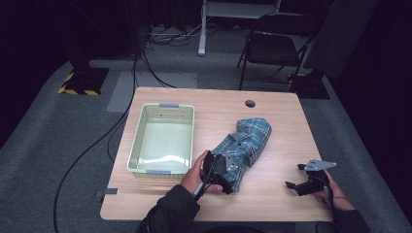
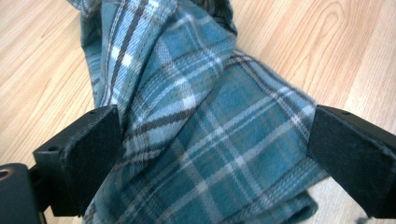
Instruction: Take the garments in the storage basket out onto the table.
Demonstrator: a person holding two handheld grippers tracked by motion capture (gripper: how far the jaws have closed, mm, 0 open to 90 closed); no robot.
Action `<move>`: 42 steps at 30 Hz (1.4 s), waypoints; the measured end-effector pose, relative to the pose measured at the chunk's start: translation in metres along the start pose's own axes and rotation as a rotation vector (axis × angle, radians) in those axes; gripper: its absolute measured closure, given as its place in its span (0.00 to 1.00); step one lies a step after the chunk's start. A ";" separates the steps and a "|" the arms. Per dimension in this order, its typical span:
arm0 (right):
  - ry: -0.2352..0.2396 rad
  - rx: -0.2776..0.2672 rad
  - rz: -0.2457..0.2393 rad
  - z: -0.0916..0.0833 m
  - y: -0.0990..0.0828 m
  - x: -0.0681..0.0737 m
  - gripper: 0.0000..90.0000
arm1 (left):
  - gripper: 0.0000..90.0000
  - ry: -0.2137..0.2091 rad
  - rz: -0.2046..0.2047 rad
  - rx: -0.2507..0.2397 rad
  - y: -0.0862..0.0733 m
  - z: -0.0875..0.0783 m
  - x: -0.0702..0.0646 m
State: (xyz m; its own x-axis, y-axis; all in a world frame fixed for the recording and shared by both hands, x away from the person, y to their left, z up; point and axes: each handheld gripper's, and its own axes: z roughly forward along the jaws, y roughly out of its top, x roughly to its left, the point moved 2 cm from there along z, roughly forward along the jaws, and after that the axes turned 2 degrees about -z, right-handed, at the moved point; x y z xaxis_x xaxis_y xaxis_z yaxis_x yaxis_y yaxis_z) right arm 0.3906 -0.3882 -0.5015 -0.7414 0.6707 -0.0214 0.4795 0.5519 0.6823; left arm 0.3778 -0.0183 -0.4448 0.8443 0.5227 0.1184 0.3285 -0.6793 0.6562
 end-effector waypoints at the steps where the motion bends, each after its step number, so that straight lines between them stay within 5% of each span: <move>1: 0.000 0.000 0.000 0.000 0.000 0.000 0.00 | 0.03 0.001 0.000 0.000 -0.001 0.000 0.000; 29: 0.000 0.000 0.000 0.000 0.000 0.000 0.00 | 0.04 -0.030 0.039 -0.013 -0.043 -0.023 -0.006; 42: 0.000 0.000 0.000 0.000 0.000 0.000 0.00 | 0.05 -0.027 0.044 0.019 -0.068 -0.031 -0.002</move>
State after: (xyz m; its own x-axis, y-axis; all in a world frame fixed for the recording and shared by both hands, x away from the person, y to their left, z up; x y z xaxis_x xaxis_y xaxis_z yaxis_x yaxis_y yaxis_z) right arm 0.3906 -0.3882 -0.5015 -0.7414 0.6707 -0.0214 0.4796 0.5519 0.6822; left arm 0.3405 0.0426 -0.4664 0.8693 0.4778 0.1267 0.2983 -0.7114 0.6363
